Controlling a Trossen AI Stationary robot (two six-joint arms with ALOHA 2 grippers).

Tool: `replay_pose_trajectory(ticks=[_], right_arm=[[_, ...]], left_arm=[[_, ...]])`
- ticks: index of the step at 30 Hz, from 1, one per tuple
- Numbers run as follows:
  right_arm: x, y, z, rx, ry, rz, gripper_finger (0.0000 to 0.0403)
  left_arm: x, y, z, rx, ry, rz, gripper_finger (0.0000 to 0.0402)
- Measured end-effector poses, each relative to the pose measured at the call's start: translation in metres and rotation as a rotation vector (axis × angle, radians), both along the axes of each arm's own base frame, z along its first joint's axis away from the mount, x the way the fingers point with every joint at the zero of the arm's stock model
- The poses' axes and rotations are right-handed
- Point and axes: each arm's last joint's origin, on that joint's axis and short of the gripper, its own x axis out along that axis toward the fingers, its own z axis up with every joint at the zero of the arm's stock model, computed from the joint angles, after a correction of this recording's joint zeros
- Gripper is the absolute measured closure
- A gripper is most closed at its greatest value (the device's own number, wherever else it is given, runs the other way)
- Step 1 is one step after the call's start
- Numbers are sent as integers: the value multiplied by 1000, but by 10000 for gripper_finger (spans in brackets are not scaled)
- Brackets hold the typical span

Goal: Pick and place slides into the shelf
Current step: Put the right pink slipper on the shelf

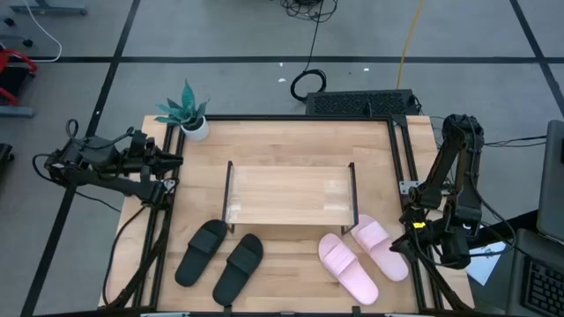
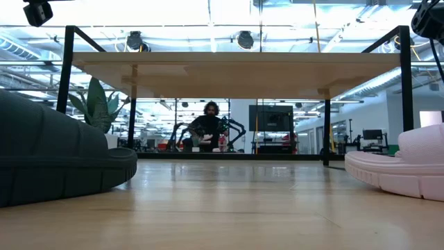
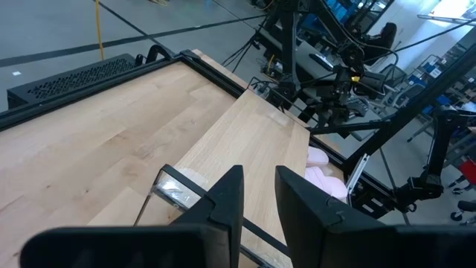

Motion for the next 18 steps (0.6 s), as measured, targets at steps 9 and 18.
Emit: replay_pose_trajectory(ticks=[9,18], right_arm=[[2,0,0,7,3,-20,227],[-5,-3,-5,-22,237,102,205]], left_arm=[[0,0,0,3,-1,16,325],[0,0,0,7,-1,16,325]])
